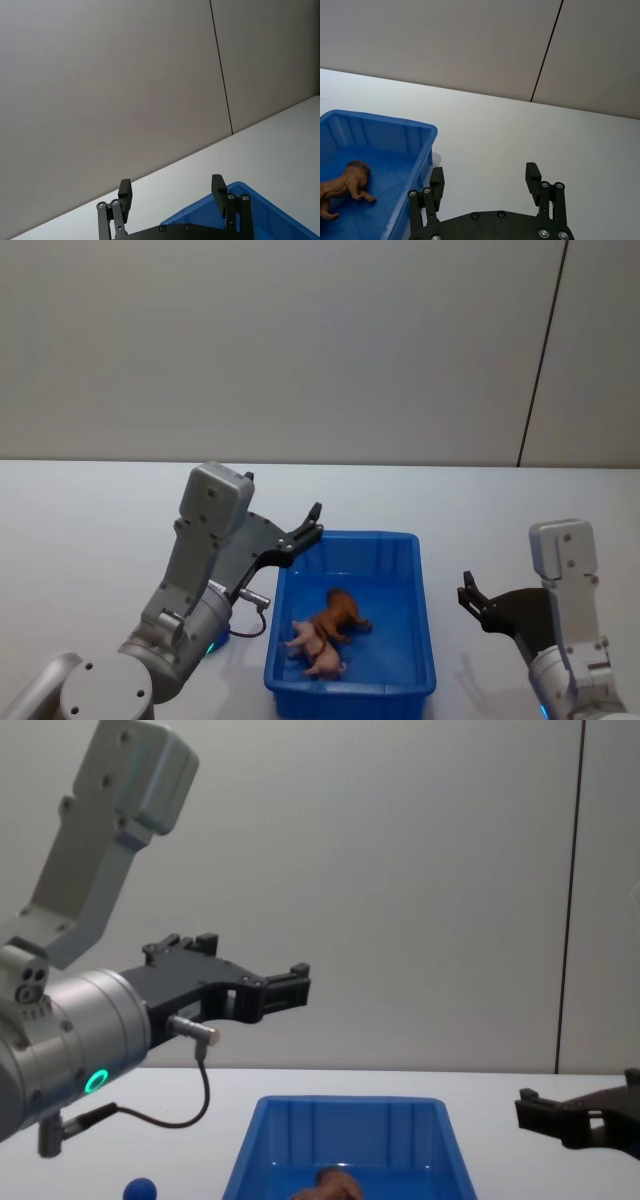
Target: Pick up the two dolls from the table and place them into the box.
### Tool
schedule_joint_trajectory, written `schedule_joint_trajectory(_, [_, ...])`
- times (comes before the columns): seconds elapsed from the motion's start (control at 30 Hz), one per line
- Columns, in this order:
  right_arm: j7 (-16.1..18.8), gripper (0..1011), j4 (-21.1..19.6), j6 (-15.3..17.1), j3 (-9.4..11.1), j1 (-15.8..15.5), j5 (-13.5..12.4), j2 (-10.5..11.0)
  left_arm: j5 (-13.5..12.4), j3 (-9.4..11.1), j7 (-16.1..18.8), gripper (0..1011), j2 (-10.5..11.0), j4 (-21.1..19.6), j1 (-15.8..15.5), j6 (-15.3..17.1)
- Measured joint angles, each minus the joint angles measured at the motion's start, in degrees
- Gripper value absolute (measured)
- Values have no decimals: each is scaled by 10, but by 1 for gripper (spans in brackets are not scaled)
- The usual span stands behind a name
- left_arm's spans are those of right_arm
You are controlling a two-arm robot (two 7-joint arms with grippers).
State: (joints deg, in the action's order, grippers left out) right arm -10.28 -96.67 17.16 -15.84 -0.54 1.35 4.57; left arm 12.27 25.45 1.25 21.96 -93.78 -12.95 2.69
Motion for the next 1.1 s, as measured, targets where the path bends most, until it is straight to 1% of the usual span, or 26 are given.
schedule_joint_trajectory(0.13, [-2, 1000, -2, 0, 1, -1, 0, 1, 8, -3, 7, 1001, 2, -1, 3, 9])
schedule_joint_trajectory(0.23, [-3, 1001, -3, 0, 1, -2, 0, 2, 22, -7, 16, 1001, 4, 0, 7, 22])
schedule_joint_trajectory(0.33, [-3, 1001, -3, -1, 2, -2, 0, 2, 31, -10, 21, 1001, 6, 1, 9, 30])
schedule_joint_trajectory(0.4, [-4, 1001, -4, -1, 2, -3, 1, 2, 42, -14, 26, 1001, 8, 6, 11, 41])
schedule_joint_trajectory(0.53, [-4, 1001, -4, -1, 2, -3, 1, 3, 51, -18, 31, 1001, 9, 11, 12, 52])
schedule_joint_trajectory(0.67, [-5, 1000, -5, -1, 2, -3, 1, 3, 63, -23, 36, 1001, 10, 23, 13, 72])
schedule_joint_trajectory(0.87, [-5, 1001, -5, -1, 3, -4, 1, 3, 73, -28, 38, 1001, 10, 40, 12, 96])
schedule_joint_trajectory(1.1, [-5, 1001, -6, -1, 3, -4, 1, 3, 78, -32, 38, 1001, 8, 62, 8, 118])
